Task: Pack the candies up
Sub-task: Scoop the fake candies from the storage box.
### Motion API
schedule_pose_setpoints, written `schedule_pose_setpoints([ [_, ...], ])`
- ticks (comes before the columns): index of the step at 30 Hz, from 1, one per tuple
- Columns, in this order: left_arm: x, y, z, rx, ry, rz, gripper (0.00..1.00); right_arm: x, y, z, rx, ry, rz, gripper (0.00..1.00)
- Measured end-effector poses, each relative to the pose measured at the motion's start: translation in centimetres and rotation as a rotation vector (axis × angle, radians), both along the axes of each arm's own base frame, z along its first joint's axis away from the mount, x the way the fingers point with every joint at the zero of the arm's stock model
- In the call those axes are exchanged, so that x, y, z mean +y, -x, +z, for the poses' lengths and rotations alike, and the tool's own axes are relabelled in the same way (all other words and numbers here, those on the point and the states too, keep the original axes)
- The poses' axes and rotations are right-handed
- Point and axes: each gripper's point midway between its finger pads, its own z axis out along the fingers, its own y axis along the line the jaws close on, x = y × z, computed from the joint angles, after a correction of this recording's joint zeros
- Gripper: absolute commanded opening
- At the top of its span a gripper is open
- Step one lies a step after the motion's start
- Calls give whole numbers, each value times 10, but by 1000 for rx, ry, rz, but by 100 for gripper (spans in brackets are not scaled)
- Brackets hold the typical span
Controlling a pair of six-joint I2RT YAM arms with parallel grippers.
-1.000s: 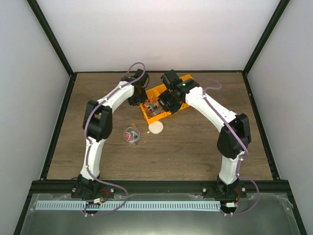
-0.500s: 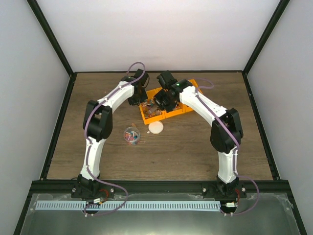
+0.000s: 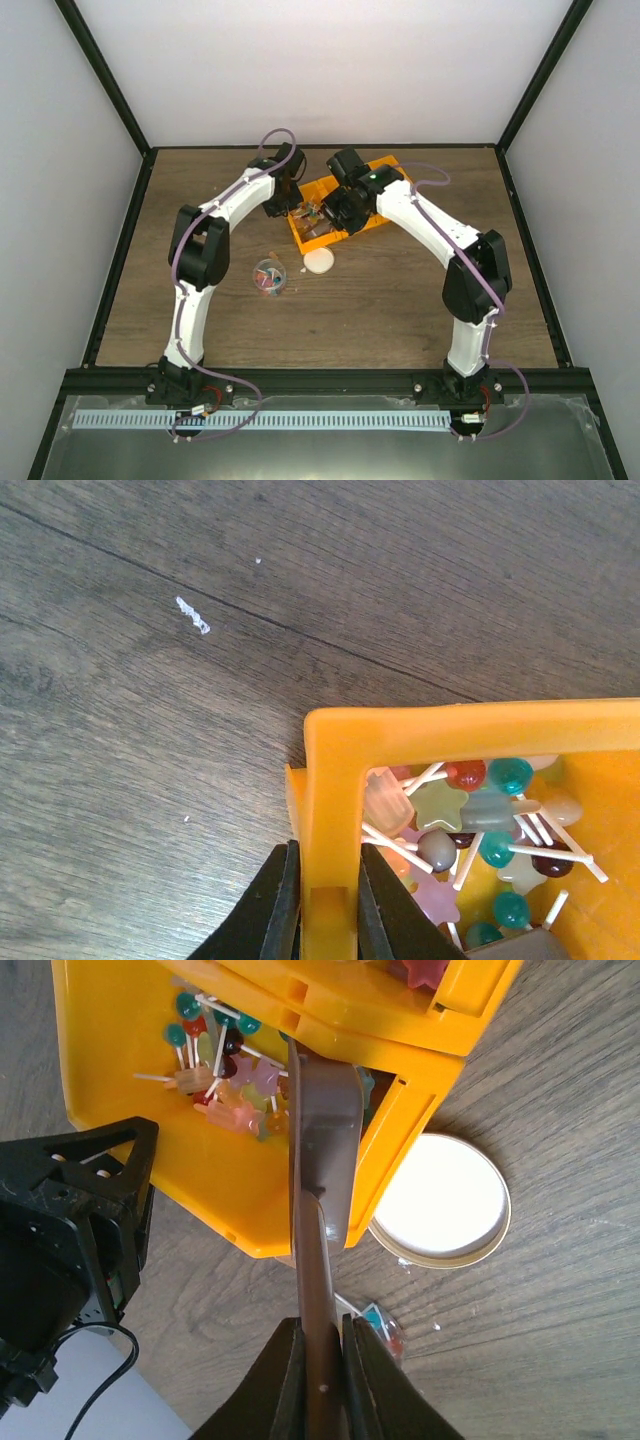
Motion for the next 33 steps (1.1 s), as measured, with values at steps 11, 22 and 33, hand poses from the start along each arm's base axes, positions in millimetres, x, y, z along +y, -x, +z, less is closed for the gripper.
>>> schedule_pose_setpoints([
  [11,-2,0,0,-15,27,45,4,5,-26,-28,-34,14,-15,1],
  [22,6,-6,1,-31,16,50,4,3,-29,-34,-107,-66,12,1],
  [33,0,-4,1,-25,19,15,4,-7,-9,-23,-87,-62,2,1],
])
